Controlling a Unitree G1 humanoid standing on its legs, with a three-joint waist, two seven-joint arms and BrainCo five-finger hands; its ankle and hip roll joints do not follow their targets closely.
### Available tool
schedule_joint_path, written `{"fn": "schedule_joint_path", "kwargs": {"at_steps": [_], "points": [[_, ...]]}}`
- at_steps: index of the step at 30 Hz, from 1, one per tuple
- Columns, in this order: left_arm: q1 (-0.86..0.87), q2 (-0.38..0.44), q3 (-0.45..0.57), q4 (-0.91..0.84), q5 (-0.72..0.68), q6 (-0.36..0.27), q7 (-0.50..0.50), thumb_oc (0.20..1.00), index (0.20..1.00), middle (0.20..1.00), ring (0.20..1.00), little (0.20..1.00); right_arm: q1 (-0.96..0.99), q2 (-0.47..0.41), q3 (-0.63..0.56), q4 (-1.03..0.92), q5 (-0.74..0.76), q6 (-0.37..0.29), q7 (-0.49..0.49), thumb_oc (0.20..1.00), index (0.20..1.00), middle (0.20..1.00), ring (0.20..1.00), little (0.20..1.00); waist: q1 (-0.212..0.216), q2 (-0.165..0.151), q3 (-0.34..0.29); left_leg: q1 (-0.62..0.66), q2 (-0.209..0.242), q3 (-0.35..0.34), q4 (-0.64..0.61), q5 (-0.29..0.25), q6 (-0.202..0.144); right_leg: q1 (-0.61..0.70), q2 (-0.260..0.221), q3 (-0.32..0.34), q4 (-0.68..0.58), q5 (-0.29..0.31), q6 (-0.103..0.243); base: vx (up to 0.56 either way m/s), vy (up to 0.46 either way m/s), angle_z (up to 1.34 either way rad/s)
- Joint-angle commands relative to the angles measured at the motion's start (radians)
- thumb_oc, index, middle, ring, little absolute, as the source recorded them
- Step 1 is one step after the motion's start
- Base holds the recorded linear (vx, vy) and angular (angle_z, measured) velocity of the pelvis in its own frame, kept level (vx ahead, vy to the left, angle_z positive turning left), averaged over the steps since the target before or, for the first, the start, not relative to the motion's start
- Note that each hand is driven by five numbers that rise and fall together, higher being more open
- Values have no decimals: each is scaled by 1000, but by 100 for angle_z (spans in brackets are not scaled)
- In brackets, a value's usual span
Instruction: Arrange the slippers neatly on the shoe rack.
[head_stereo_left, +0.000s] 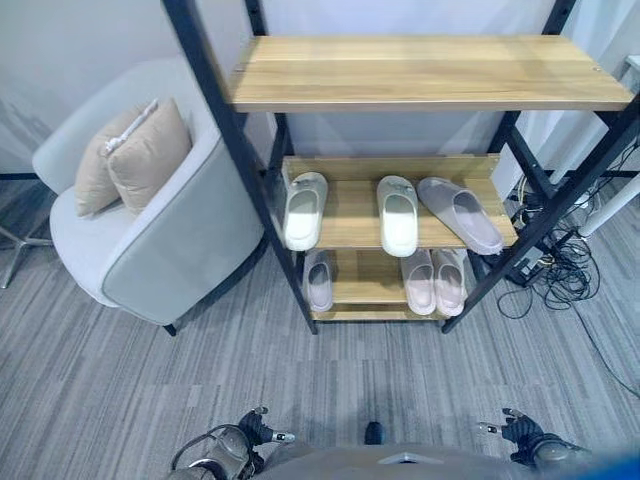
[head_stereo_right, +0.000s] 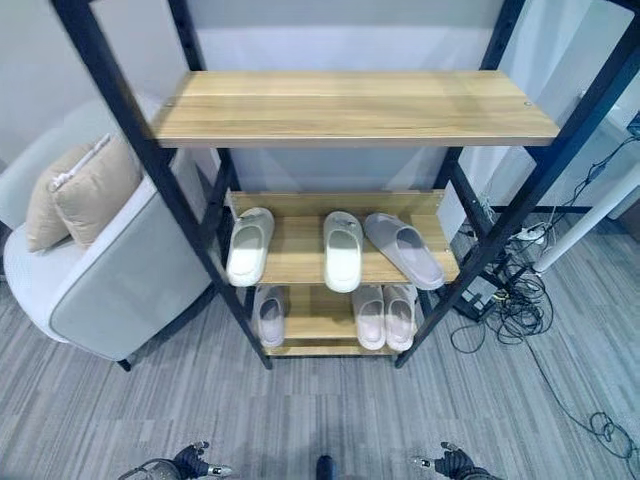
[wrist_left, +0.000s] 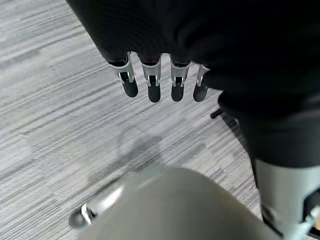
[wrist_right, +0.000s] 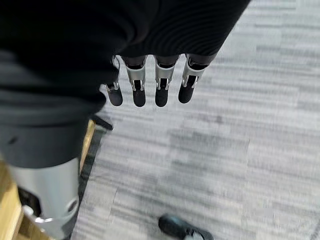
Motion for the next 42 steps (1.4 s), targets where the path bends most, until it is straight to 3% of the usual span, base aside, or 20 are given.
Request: {"fn": "schedule_joint_path", "kwargs": {"at_steps": [1, 2, 6, 15, 16, 17, 19, 20, 23, 24, 25, 33, 36, 42], "points": [[-36, -34, -8, 3, -26, -18, 41, 1000, 1000, 1000, 1000, 1000, -15, -30, 7, -22, 22, -27, -42, 1000, 1000, 1000, 1000, 1000, 3, 32, 12, 101, -23, -91, -430, 68, -9, 6, -104, 56, 127, -74, 218, 41, 63, -25], [-36, -36, -5, 14, -28, -16, 47, 1000, 1000, 1000, 1000, 1000, -18, -25, 3, -49, 32, -37, -47, 1000, 1000, 1000, 1000, 1000, -3, 34, 5, 118, -39, -125, -476, 70, -7, 6, -99, 63, 126, -72, 218, 87, 107, -76], [-5, -30, 8, 38, -3, -11, 51, 1000, 1000, 1000, 1000, 1000, -12, -8, 0, -158, 40, -59, -62, 1000, 1000, 1000, 1000, 1000, -16, 45, -29, 188, -44, -121, -570, 74, 10, 22, -107, 93, 85, -51, 234, 79, 141, -41], [4, -32, 5, 32, 27, -19, 39, 1000, 1000, 1000, 1000, 1000, -24, 3, -29, -356, 53, -87, -80, 1000, 1000, 1000, 1000, 1000, -17, 49, -29, 219, -66, -70, -600, 53, 50, -2, -141, 140, 69, -4, 278, 19, 177, -15], [-9, -33, -1, 20, 24, -22, 38, 1000, 1000, 1000, 1000, 1000, -36, 10, -32, -407, 46, -94, -92, 1000, 1000, 1000, 1000, 1000, -13, 50, -6, 200, -66, -48, -590, 50, 61, -45, -148, 133, 136, -6, 293, -178, 158, -26], [-10, -33, 3, 21, 28, -22, 35, 1000, 1000, 1000, 1000, 1000, -49, 22, -23, -443, 27, -100, -96, 1000, 1000, 1000, 1000, 1000, -5, 55, 10, 198, -60, -22, -581, 37, 66, -75, -185, 66, 204, 1, 304, -135, 125, -54], [-2, -31, 8, 25, 33, -21, 34, 1000, 1000, 1000, 1000, 1000, -54, 28, -21, -466, 13, -98, -97, 1000, 1000, 1000, 1000, 1000, -2, 57, 13, 213, -54, -13, -582, 28, 66, -76, -231, 15, 216, 26, 309, 47, 4, -73], [-1, -24, 9, 21, 34, -23, 35, 1000, 1000, 1000, 1000, 1000, -51, 17, -33, -506, -8, -101, -111, 1000, 1000, 1000, 1000, 1000, -6, 59, 14, 219, -54, -18, -578, 28, 65, -65, -254, 19, 185, 43, 306, 139, -50, -42], [27, -34, 22, 41, 57, -32, 37, 1000, 1000, 1000, 1000, 1000, -6, 2, -100, -611, 8, -127, -144, 1000, 1000, 1000, 1000, 1000, -3, 52, -33, 254, -58, -9, -646, 41, 54, -5, -248, 15, 47, 59, 319, 228, -99, 31], [38, -36, 5, 19, 70, -52, 42, 1000, 1000, 1000, 1000, 1000, -20, -18, -182, -576, 109, -189, -154, 1000, 1000, 1000, 1000, 1000, 3, 57, -47, 273, -52, -19, -683, 56, 49, 26, -240, -2, 9, 54, 322, 171, -61, 22], [29, -56, -4, 13, 56, -53, 32, 1000, 1000, 1000, 1000, 1000, -2, 44, -150, -616, 149, -215, -119, 1000, 1000, 1000, 1000, 1000, -10, 68, -44, 259, -49, -17, -691, 67, 41, 22, -235, -5, -7, 57, 323, 96, -21, 9], [18, -80, -15, -16, 60, -62, 27, 1000, 1000, 1000, 1000, 1000, 42, -5, -110, -1015, -7, -222, -113, 1000, 1000, 1000, 1000, 1000, -14, 78, -40, 221, -50, -29, -691, 75, 31, 25, -231, -27, -40, 57, 323, 2, 31, 5], [26, -79, -26, -21, 78, -66, 23, 1000, 1000, 1000, 1000, 1000, 30, -10, -110, -1026, -29, -218, -118, 1000, 1000, 1000, 1000, 1000, -6, 77, -39, 207, -53, -34, -691, 79, 31, 22, -234, -34, -50, 61, 323, -5, 21, 4], [24, -82, -75, -26, 91, -65, 12, 1000, 1000, 1000, 1000, 1000, -168, -23, -102, -860, -17, -208, -196, 1000, 1000, 1000, 1000, 1000, 40, 83, -12, 131, -66, -57, -691, 100, 28, -23, -246, -60, -70, 76, 327, -21, 44, 17]]}}
